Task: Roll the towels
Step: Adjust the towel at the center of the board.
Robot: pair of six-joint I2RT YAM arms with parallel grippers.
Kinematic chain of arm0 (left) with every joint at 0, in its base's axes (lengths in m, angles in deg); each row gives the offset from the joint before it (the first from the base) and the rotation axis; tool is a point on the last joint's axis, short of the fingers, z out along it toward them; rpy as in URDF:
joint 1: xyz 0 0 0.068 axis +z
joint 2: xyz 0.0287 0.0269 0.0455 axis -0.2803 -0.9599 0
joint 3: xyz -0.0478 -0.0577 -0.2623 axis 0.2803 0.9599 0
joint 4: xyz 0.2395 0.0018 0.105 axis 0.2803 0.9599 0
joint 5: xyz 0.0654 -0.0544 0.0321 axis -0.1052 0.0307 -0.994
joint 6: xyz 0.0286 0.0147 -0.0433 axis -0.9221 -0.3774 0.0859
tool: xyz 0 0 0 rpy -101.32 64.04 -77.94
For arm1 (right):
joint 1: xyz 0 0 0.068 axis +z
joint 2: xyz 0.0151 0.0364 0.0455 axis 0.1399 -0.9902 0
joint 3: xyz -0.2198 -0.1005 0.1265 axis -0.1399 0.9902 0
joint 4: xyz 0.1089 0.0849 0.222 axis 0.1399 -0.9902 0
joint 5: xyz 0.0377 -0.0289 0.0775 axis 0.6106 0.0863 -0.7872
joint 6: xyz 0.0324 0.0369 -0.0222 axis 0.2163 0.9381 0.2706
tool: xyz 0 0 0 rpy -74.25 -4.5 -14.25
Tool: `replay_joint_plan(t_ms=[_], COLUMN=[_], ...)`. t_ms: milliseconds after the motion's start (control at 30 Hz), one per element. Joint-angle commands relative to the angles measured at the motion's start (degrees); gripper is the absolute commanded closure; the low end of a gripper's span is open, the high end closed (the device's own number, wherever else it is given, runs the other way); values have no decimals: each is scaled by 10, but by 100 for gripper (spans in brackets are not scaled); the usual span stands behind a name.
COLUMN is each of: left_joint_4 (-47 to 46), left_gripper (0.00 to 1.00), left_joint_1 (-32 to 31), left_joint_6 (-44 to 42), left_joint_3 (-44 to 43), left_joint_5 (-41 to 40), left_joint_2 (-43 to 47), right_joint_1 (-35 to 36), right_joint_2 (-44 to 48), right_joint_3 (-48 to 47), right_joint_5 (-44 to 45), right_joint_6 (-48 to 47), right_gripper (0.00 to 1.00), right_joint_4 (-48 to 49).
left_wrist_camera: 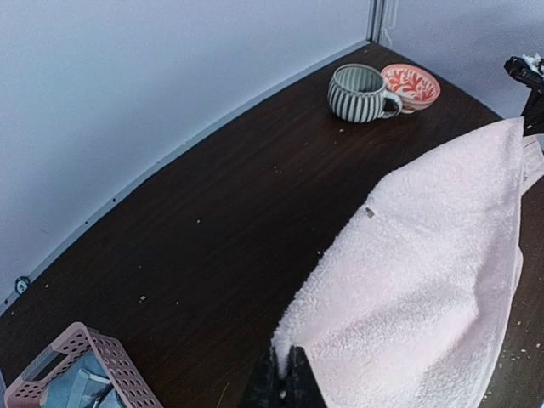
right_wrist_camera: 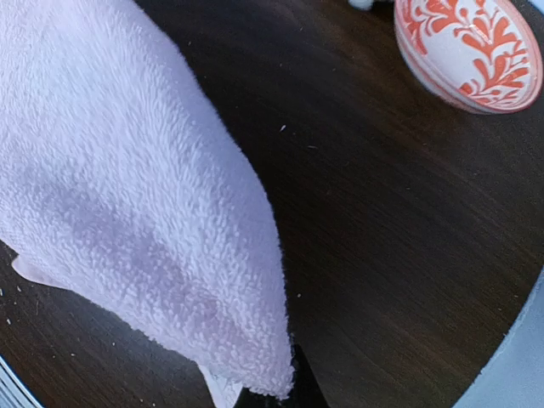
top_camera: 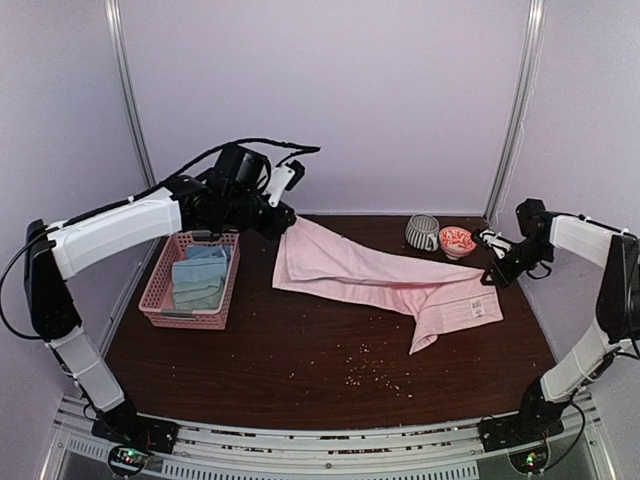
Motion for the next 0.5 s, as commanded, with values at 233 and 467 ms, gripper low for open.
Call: replay_joint_plan(t_ms=[233, 467], left_joint_4=[9, -17], left_gripper=[100, 100], left_joint_1=[-6, 19], left_joint_6=[64, 129], left_joint_3=[127, 176], left_joint_5=[124, 158], left_joint_2=[145, 62], right_joint_1=[-38, -37], right_joint_2=[174, 125], right_joint_3=[-65, -62], right_joint_5=[-127, -128], right_joint_6=[-139, -117], right_gripper=[100, 100], right_joint_4=[-180, -160])
